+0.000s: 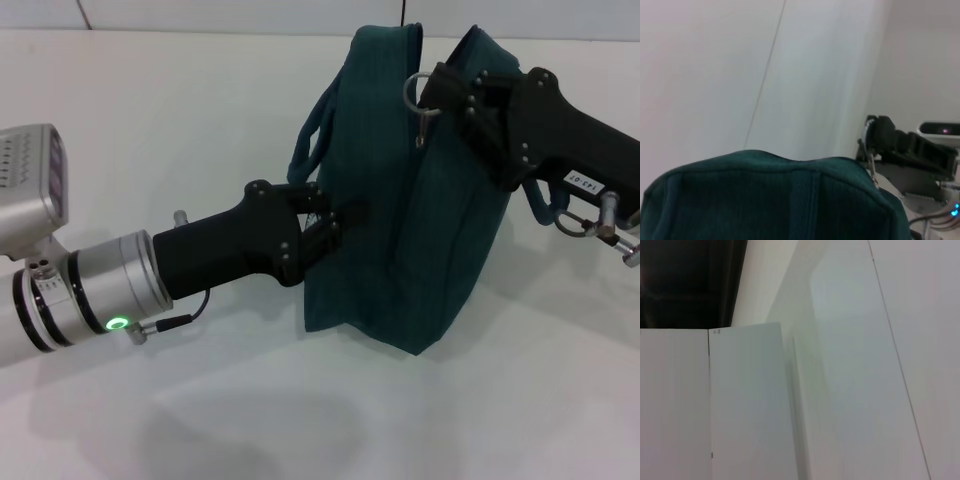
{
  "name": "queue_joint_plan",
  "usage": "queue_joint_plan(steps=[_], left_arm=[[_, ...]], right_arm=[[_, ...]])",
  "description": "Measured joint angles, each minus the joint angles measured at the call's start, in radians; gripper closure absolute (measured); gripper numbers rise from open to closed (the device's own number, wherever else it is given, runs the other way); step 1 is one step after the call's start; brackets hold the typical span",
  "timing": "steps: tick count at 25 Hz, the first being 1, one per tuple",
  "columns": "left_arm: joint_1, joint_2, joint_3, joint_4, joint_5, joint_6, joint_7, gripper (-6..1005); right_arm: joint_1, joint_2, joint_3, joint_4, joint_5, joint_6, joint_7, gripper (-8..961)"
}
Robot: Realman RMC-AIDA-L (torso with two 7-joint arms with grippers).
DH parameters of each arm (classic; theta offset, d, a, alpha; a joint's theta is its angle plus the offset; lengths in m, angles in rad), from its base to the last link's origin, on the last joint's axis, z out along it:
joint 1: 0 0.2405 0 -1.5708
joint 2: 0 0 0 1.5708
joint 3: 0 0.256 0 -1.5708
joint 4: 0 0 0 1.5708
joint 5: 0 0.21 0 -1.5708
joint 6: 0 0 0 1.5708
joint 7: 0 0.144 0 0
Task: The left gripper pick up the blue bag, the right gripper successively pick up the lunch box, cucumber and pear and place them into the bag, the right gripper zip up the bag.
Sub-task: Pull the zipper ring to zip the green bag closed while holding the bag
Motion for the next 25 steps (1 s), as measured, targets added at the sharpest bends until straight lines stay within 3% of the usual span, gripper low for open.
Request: queue_joint_plan(steps=[4, 12, 25], left_arm=[[-0.003, 0.002, 0.033, 0.002, 0.001, 0.0, 0.0, 830], [-0.011, 0.01, 0.108, 0.015, 0.003, 0.019, -0.007, 915], [-0.013, 0.022, 0.154, 0.036, 0.084, 0.132, -0.03, 933]], right_arm=[[-0.001, 0.0, -0.001, 0.0, 0.019, -0.004, 0.0, 936], [-0.007, 0.0, 0.001, 0.0, 0.052, -0.007, 0.005, 936], [-0.008, -0.005, 0.002, 0.009, 0.06, 0.1, 0.06, 936]])
